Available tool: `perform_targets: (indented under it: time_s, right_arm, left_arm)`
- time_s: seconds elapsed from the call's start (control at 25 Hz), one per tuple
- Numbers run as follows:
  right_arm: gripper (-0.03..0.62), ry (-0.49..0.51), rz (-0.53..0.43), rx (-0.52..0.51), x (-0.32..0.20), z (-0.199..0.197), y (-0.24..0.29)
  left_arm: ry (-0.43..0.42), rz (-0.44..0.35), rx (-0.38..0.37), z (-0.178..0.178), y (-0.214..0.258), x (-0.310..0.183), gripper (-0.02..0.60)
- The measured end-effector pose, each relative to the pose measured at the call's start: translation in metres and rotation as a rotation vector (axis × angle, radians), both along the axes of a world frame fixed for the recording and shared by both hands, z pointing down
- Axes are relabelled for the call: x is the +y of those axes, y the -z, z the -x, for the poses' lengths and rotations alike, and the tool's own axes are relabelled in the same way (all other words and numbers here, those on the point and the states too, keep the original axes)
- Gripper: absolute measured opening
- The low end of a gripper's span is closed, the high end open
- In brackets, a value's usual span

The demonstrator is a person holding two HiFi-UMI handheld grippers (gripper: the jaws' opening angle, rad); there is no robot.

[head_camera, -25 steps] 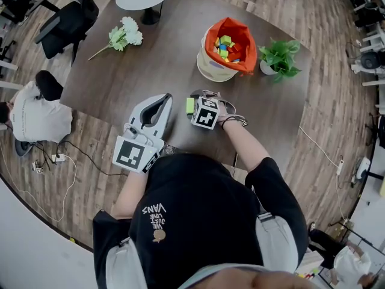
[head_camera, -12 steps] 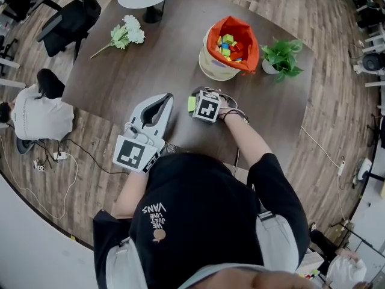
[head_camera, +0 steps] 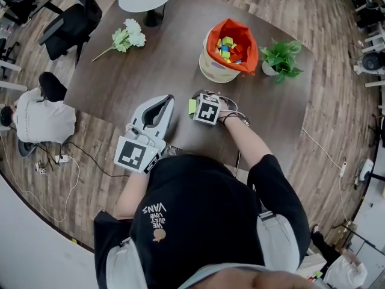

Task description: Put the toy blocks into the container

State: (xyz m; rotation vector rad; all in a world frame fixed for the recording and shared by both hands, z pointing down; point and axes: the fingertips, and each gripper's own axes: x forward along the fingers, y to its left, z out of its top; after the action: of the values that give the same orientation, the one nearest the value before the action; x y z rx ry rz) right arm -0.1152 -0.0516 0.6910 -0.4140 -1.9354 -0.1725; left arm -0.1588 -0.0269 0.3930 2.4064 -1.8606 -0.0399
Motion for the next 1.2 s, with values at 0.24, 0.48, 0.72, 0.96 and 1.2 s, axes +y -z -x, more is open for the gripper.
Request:
perform_targets:
  time_s: [0.24, 0.48, 0.72, 0.96, 1.2]
  right_arm:
    - [0.288, -0.003, -0.01, 0.001, 0.0, 0.001, 0.0]
    - [0.287, -0.077, 0.009, -0.044, 0.001, 0.0, 0.012]
    - [0.287, -0.351, 0.032, -0.354, -0.016, 0.002, 0.088]
    - [0.287, -0.553, 0.002, -0.599, -0.035, -0.017, 0.155]
    - [0.287, -0.699, -0.058, -0.764, -0.049, -0.044, 0.213]
  left_arm:
    - [0.0, -0.002, -0.001, 0.001, 0.001, 0.002, 0.011]
    - [-0.006, -0.016, -0.001, 0.002, 0.006, 0.002, 0.011]
    - [-0.039, -0.031, 0.01, -0.004, 0.008, -0.005, 0.011]
    - [-0.11, -0.052, 0.012, -0.023, 0.013, -0.018, 0.011]
    - [-0.164, -0.058, 0.014, -0.038, 0.015, -0.026, 0.011]
